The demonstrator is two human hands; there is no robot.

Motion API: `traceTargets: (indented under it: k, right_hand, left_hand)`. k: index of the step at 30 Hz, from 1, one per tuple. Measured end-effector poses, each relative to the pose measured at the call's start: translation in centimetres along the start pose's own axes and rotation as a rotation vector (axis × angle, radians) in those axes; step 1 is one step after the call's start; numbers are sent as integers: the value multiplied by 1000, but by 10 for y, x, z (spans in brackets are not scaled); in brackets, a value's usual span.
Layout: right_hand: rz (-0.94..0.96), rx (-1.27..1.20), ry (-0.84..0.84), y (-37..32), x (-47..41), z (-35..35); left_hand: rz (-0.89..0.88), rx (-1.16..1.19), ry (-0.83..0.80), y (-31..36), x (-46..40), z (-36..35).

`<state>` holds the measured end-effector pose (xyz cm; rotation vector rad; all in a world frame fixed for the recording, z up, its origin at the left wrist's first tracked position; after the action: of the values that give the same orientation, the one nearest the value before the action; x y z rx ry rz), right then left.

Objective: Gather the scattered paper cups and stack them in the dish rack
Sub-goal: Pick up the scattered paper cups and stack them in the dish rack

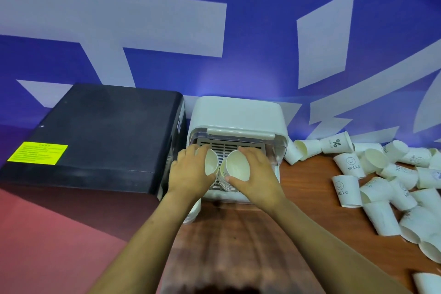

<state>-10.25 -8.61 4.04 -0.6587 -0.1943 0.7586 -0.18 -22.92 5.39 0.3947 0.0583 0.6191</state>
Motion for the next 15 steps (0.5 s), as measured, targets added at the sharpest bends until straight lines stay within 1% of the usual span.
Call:
traceTargets:
  k: [3,7,10,12,14,15]
  right_hand:
    - [-27,40,-80,8,0,-7]
    - [-85,91,-232,21,3,-13]
    - [-87,81,-268,25,6,-11]
    - [-72,56,-262,27,8,-7]
    - [-62,27,-243,29,14,2]
    - [-63,20,-232,30,19,8]
  left_hand:
    - [-5,9,-48,-4,-1,-12]
    - [10,13,-110,-7,-1,-21]
    - [10,20,-122,-9,0,-22]
    - [7,51,-108,-6,2,-19]
    - [-39,112,-26,2,9,-15]
    - [-90,154,30,8,15,-14]
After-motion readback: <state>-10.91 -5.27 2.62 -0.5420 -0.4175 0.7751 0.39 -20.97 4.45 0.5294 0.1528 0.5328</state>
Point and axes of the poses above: each hand's wrist, its own x-axis away from the middle knuckle, its own z-axis out of the back of the hand, y = z × x, the point moved 1 cm from there along -x, towards the middle knuckle, and after that the axes turned 2 degrees about y, right-handed, at the moved point
